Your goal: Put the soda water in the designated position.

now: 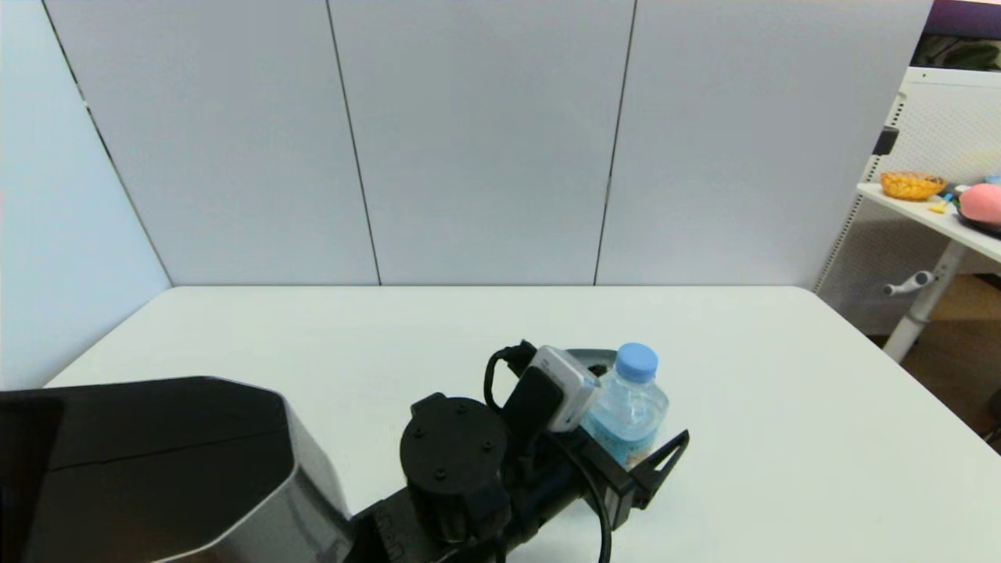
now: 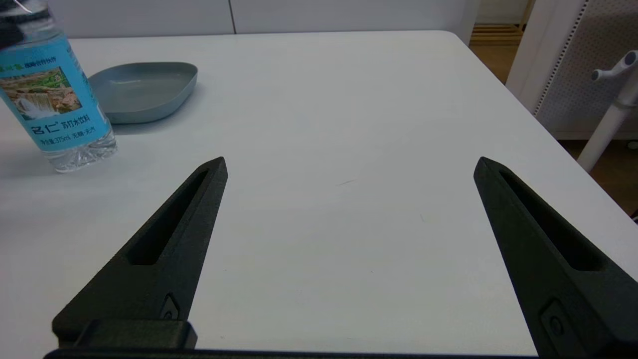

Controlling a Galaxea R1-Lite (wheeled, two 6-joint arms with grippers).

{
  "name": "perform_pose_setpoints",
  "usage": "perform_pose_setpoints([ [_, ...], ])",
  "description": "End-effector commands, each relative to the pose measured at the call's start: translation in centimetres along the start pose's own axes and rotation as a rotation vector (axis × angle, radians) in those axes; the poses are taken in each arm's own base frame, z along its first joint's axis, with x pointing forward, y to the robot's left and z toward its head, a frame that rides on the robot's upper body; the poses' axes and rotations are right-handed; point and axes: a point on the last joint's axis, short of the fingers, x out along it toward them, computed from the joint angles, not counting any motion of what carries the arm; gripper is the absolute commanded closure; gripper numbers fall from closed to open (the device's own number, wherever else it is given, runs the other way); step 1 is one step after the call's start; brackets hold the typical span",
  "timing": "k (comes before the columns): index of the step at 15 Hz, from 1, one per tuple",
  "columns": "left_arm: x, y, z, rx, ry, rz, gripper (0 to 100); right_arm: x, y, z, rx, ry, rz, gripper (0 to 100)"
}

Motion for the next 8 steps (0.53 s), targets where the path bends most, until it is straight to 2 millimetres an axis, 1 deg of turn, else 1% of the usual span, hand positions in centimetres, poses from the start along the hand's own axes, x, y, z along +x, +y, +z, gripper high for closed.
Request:
perform_pose_setpoints([
  [1,-6.2,-0.7,5.5,0.029,-0.046,-0.029,0,0.0,0.0,0.0,0.000,0.002,0.000,0],
  [4,-11.7,-0.6,8.2,0.028,-0.044,-0.032,0,0.0,0.0,0.0,0.000,0.002,0.000,0],
  [6,-15.3,-0.4,8.8,0.020,-0.047,-0.020,0,0.0,0.0,0.0,0.000,0.000,0.000,0],
  [7,-17.1,-0.2,8.8,0.016,-0.044,-0.009,0,0.0,0.0,0.0,0.000,0.002,0.000,0],
  [8,-19.0,0.4,8.6,0.013,-0.027,0.042,0,0.0,0.0,0.0,0.000,0.002,0.000,0],
])
